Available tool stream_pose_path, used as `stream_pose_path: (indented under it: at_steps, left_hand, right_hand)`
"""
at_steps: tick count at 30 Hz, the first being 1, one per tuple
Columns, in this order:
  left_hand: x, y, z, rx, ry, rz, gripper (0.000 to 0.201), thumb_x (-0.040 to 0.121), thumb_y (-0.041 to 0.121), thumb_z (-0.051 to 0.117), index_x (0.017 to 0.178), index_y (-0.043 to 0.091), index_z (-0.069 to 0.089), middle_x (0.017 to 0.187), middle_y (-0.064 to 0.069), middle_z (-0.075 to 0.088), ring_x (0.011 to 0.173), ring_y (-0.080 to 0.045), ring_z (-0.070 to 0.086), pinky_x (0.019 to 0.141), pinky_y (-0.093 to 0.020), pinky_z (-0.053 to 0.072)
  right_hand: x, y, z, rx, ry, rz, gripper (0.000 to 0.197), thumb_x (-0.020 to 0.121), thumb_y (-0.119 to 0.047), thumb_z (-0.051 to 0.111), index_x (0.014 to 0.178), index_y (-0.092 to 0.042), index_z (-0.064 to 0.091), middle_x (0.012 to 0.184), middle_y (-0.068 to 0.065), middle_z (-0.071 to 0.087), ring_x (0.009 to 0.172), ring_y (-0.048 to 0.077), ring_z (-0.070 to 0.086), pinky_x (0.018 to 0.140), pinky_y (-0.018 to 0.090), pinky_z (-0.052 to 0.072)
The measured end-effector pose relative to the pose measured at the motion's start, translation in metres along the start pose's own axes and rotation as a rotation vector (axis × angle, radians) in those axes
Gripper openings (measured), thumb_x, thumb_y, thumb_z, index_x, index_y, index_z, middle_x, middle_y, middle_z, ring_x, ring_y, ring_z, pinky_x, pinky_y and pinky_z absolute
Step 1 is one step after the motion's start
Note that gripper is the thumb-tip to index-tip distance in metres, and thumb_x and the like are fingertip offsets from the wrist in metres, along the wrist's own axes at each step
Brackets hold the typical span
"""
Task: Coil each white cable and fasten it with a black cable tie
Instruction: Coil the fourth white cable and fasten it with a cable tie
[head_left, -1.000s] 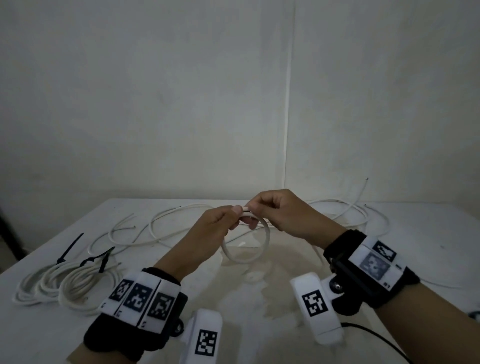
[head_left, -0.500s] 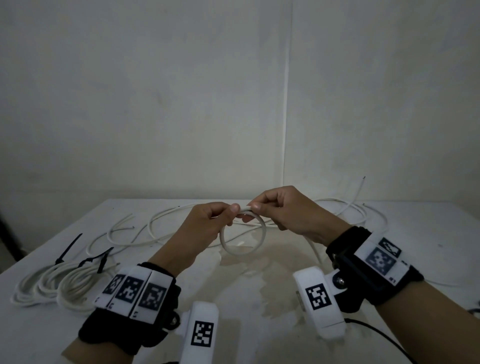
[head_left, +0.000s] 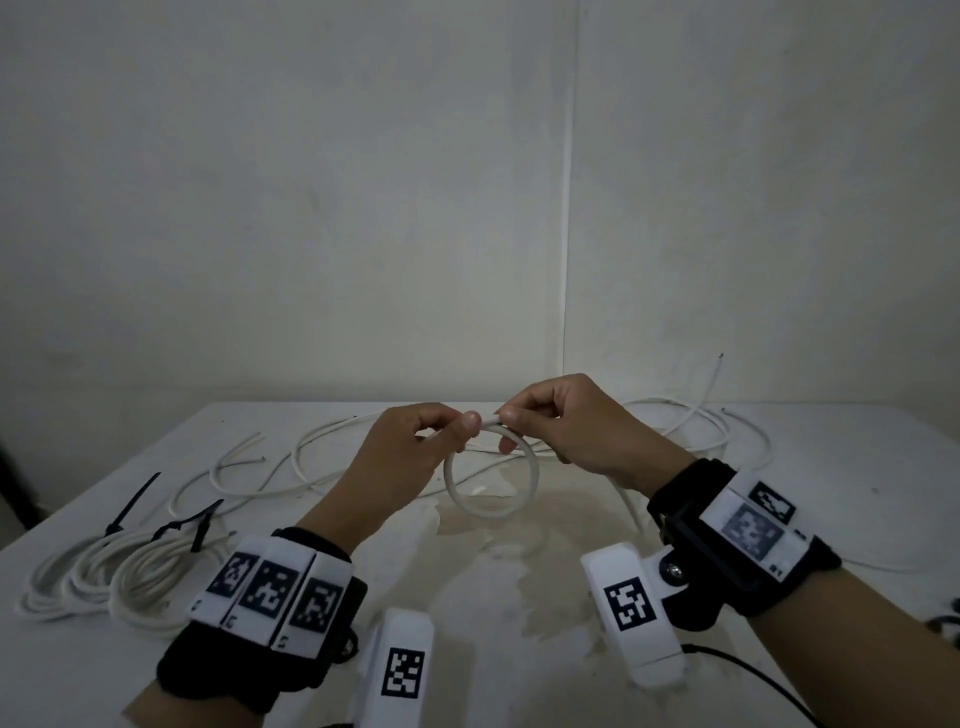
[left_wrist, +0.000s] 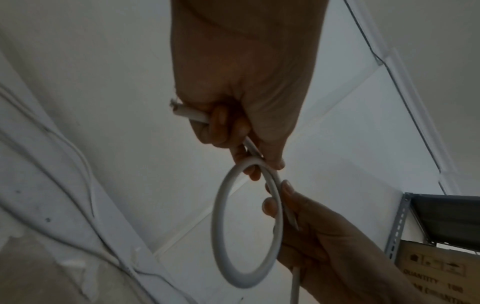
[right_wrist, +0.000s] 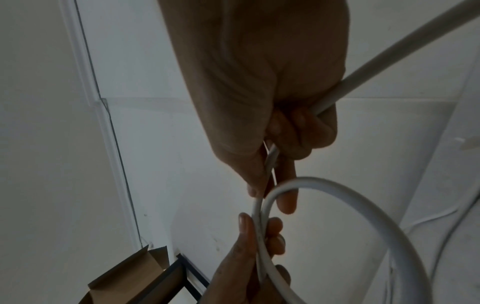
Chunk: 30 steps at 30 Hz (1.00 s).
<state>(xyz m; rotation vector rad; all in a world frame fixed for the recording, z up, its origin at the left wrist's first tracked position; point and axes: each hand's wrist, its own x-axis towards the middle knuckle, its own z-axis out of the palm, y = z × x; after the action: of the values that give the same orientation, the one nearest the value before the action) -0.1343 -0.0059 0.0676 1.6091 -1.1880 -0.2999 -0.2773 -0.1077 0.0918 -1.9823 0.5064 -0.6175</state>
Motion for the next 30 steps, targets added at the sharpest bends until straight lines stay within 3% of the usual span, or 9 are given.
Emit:
stream_pose_path:
  at_steps: [2,5,9,16,19,23,26,28,30]
  left_hand:
    - [0.0,0.0,0.001,0.05,-0.045,-0.003,0.022,0.089,0.035,0.054,0.072,0.03,0.067,0.061,0.013,0.059,0.056,0.001,0.046,0.054,-0.01,0.035]
    - [-0.002,0.002,0.002,0.106,-0.076,-0.001,0.023,0.093,0.031,0.049,0.081,0.023,0.067,0.049,0.02,0.055,0.048,0.006,0.046,0.051,-0.01,0.034]
    - [-0.001,0.001,0.002,0.154,-0.083,0.03,0.024,0.095,0.029,0.045,0.078,0.026,0.061,0.085,0.004,0.066,0.058,0.003,0.048,0.053,-0.006,0.036]
    - [-0.002,0.004,-0.004,0.008,0.022,-0.039,0.027,0.096,0.025,0.044,0.075,0.024,0.061,0.057,0.017,0.046,0.047,0.002,0.043,0.047,-0.009,0.035]
    - [-0.002,0.003,-0.004,0.079,0.007,-0.022,0.023,0.096,0.023,0.045,0.08,0.026,0.061,0.065,0.016,0.049,0.049,0.004,0.044,0.049,-0.008,0.035]
    - [-0.003,0.002,-0.004,0.13,0.021,0.01,0.019,0.096,0.021,0.046,0.087,0.019,0.063,0.067,0.015,0.048,0.047,0.01,0.045,0.048,-0.007,0.034]
    - [-0.006,0.001,-0.007,0.089,0.005,-0.075,0.027,0.096,0.022,0.043,0.091,0.01,0.067,0.061,0.009,0.051,0.044,0.002,0.046,0.049,-0.007,0.035]
    - [-0.006,0.001,-0.013,0.017,-0.048,-0.165,0.031,0.096,0.019,0.04,0.089,0.007,0.067,0.068,-0.001,0.061,0.052,-0.003,0.054,0.059,-0.021,0.045]
    - [-0.007,0.003,-0.019,-0.057,-0.096,-0.218,0.028,0.095,0.012,0.042,0.084,0.01,0.068,0.077,-0.007,0.064,0.062,-0.008,0.062,0.063,-0.022,0.052]
  right_hand:
    - [0.002,0.003,0.001,-0.012,0.015,-0.002,0.016,0.09,-0.015,0.057,0.09,-0.002,0.067,0.075,0.01,0.068,0.038,-0.005,0.047,0.042,0.005,0.032]
    - [0.003,0.008,0.004,-0.02,0.038,-0.009,0.012,0.089,-0.017,0.059,0.082,-0.01,0.067,0.068,0.003,0.067,0.045,-0.005,0.051,0.049,0.008,0.036]
    - [0.003,0.009,0.005,0.031,0.038,-0.007,0.013,0.09,-0.016,0.057,0.085,-0.008,0.065,0.072,0.009,0.067,0.037,-0.004,0.047,0.04,0.005,0.031]
    - [0.003,0.011,0.003,-0.001,-0.023,-0.06,0.028,0.097,-0.019,0.045,0.076,-0.019,0.064,0.066,-0.006,0.062,0.046,-0.006,0.045,0.048,0.004,0.033]
    - [0.006,0.01,0.002,0.004,0.022,-0.035,0.028,0.093,-0.02,0.051,0.07,-0.013,0.066,0.061,-0.005,0.058,0.042,-0.003,0.042,0.045,0.006,0.032]
    - [0.011,0.009,0.005,-0.019,0.045,-0.034,0.029,0.091,-0.02,0.054,0.065,-0.021,0.065,0.051,-0.009,0.058,0.048,0.003,0.039,0.049,0.011,0.033]
    - [0.012,0.013,0.006,-0.042,0.063,-0.022,0.025,0.091,-0.018,0.054,0.07,-0.015,0.067,0.047,-0.009,0.058,0.045,0.005,0.036,0.046,0.013,0.033]
    - [0.012,0.017,0.004,-0.063,0.064,-0.021,0.025,0.09,-0.017,0.054,0.074,-0.005,0.069,0.051,-0.006,0.06,0.041,0.004,0.033,0.043,0.013,0.031]
    - [0.012,0.019,0.002,-0.08,0.061,-0.019,0.026,0.091,-0.016,0.054,0.074,-0.004,0.069,0.055,-0.002,0.061,0.04,0.003,0.033,0.043,0.013,0.031]
